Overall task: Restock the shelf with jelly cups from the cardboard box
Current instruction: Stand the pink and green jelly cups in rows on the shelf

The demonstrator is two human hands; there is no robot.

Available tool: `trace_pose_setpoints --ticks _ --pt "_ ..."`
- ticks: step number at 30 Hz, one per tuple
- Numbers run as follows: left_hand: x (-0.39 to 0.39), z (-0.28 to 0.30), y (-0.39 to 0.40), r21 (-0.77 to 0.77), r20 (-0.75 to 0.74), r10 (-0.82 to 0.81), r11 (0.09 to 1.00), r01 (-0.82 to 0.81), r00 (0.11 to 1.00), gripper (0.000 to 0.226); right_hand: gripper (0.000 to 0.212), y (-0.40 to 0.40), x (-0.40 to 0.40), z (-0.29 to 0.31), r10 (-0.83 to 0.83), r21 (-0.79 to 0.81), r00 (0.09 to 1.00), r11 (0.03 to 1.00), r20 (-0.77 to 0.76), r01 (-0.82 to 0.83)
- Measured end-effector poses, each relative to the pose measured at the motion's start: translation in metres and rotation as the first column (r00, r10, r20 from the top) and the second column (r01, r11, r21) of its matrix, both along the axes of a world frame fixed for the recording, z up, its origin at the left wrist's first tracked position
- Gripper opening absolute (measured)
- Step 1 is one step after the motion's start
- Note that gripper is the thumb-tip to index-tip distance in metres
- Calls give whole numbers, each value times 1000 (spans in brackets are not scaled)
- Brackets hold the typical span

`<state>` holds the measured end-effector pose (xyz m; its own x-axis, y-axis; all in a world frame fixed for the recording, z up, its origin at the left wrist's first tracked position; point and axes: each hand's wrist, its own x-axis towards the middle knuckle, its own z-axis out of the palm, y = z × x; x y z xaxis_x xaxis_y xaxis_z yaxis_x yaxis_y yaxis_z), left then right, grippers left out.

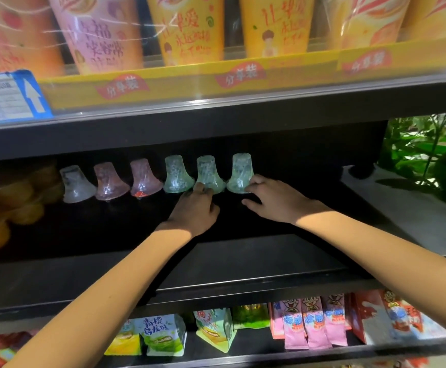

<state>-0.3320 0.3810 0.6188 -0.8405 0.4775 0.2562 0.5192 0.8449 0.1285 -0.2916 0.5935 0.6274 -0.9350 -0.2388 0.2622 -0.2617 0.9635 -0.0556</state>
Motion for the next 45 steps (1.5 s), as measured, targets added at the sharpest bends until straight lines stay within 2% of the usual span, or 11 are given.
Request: trace_pose_setpoints --ticks 7,12,19,27,30,37,45 --pt "-12 1 4 51 59 -6 999 3 998 41 49 0 -13 -2 -30 -26 1000 999 0 30" --pt "-17 3 9 41 113 11 999 -16 994 48 53 -1 -20 -3 -46 6 999 999 16 46" --pt "-19 9 11 44 132 20 999 -26 991 47 50 -4 -24 2 -75 -27 995 997 72 77" --pt "-4 8 -3 -15 67 0 1000 1 998 52 56 -13 -11 3 -81 13 989 997 126 79" --pt "7 1 -16 -11 45 42 999 -42 998 53 59 -26 -3 1 -67 12 989 998 133 67" --pt "36 1 -79 -13 6 151 988 -151 988 53 55 -103 6 11 58 -15 991 998 118 -57" --pt "102 0 -226 -12 -73 424 905 -426 903 43 54 -261 10 10 337 -76 930 941 145 -329"
